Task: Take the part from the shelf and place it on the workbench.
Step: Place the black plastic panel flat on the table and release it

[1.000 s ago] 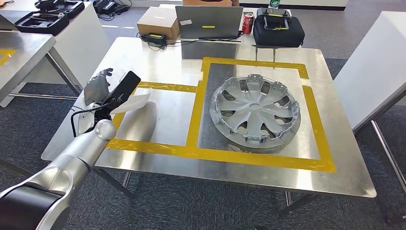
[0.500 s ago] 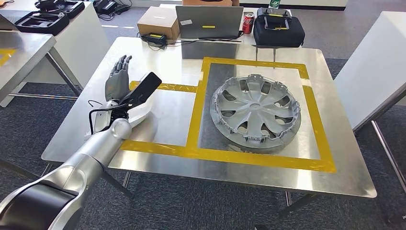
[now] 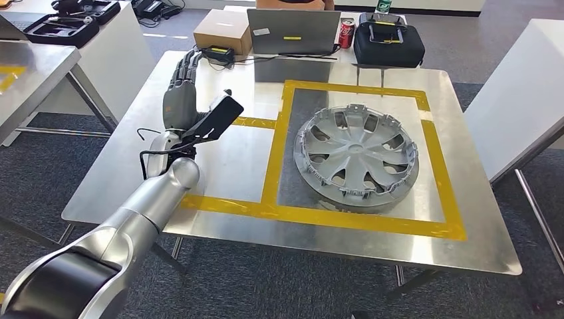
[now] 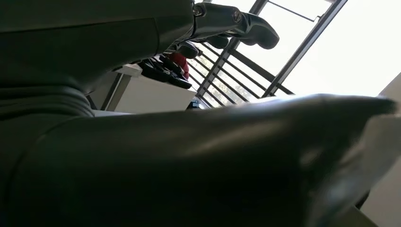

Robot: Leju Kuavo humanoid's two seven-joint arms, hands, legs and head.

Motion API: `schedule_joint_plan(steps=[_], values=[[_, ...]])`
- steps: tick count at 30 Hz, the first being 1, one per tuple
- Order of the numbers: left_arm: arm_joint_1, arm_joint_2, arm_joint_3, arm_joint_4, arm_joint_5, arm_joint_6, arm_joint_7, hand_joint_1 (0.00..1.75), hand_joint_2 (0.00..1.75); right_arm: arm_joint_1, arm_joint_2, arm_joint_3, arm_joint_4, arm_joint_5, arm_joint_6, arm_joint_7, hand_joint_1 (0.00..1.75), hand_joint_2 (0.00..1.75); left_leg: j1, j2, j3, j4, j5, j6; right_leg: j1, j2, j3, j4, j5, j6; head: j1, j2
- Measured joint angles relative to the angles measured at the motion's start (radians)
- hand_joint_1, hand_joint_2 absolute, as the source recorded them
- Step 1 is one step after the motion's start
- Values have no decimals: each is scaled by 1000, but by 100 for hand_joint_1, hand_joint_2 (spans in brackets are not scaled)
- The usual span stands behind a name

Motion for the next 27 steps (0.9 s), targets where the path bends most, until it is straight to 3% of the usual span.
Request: schedule_joint_plan(steps=[2,3,4,6,7,8,10,12,13,16,18,19,20,22,23,24,27], values=[[2,-7,0,-2,2,1,-5,0,0,1,0,0,0,0,0,0,0,0,5,3,-6,5,0,-3,-12,0,-53,121,-47,15,1,0],[3,-9,0,-3,3,2,-9,0,0,1,0,0,0,0,0,0,0,0,10,4,-10,10,-1,-7,-18,0,-60,140,-44,24,1,0],[4,-10,0,-4,4,6,-17,0,0,1,-1,-1,0,0,0,0,0,0,17,4,-15,18,-2,-14,-26,-1,-47,119,-22,34,1,0],[5,-15,0,-10,1,16,-35,0,0,0,-2,-2,0,0,0,0,0,0,34,4,-29,42,-11,-36,-42,-4,20,-2,27,59,2,0],[5,-17,-1,-14,-2,23,-41,0,0,-1,-1,-2,0,0,0,-1,0,0,38,2,-39,56,-16,-48,-44,0,44,-45,43,62,5,0],[5,-20,-2,-18,-7,28,-44,0,0,-1,0,-3,0,0,0,-2,0,0,39,-1,-46,70,-21,-60,-46,3,56,-68,44,58,7,0],[6,-25,-4,-23,-17,36,-41,0,0,-2,2,-4,0,1,-2,-4,0,0,35,-7,-59,85,-22,-76,-43,13,44,-53,37,27,10,0],[6,-27,-4,-26,-22,39,-36,0,0,-4,2,-4,0,1,-4,-6,0,0,38,-8,-69,97,-31,-84,-43,11,32,-48,34,1,6,0],[7,-27,-5,-26,-22,39,-34,0,0,-4,2,-4,0,1,-4,-7,0,0,39,-6,-78,117,-51,-85,-41,10,26,-48,39,-8,3,0],[8,-27,-5,-27,-22,40,-32,0,0,-4,2,-4,0,1,-5,-8,0,0,30,-3,-135,280,-164,-77,-30,8,6,-50,57,-27,-2,0],[10,-28,-5,-27,-21,40,-29,0,0,-4,2,-4,0,1,-6,-10,0,0,19,-3,-151,364,-200,-64,-18,7,-11,-50,71,-35,-3,0],[12,-28,-5,-27,-20,40,-27,0,0,-3,2,-4,0,1,-6,-10,0,0,12,-3,-136,357,-190,-53,-12,7,-19,-50,78,-38,-3,0],[12,-28,-5,-27,-19,40,-25,0,0,-3,2,-4,0,1,-6,-10,0,0,3,-4,-103,314,-168,-38,-6,7,-27,-50,86,-40,-3,0],[12,-29,-6,-33,-19,39,-23,0,0,-3,5,-5,0,0,-8,-9,0,0,-16,-2,-17,182,-137,-4,1,8,-39,-52,101,-40,-1,0],[11,-31,-7,-37,-19,39,-23,0,0,-3,6,-5,0,0,-8,-9,0,0,-25,0,13,133,-128,4,1,6,-40,-55,109,-36,-1,0],[11,-32,-9,-40,-19,39,-23,0,0,-3,8,-5,0,0,-9,-7,0,0,-31,1,27,103,-125,7,-2,4,-40,-58,117,-31,-1,0],[14,-34,-12,-42,-20,41,-29,0,0,-2,9,-5,0,0,-8,-4,0,0,-35,4,21,74,-92,6,-6,1,-38,-74,136,-9,-2,0]])
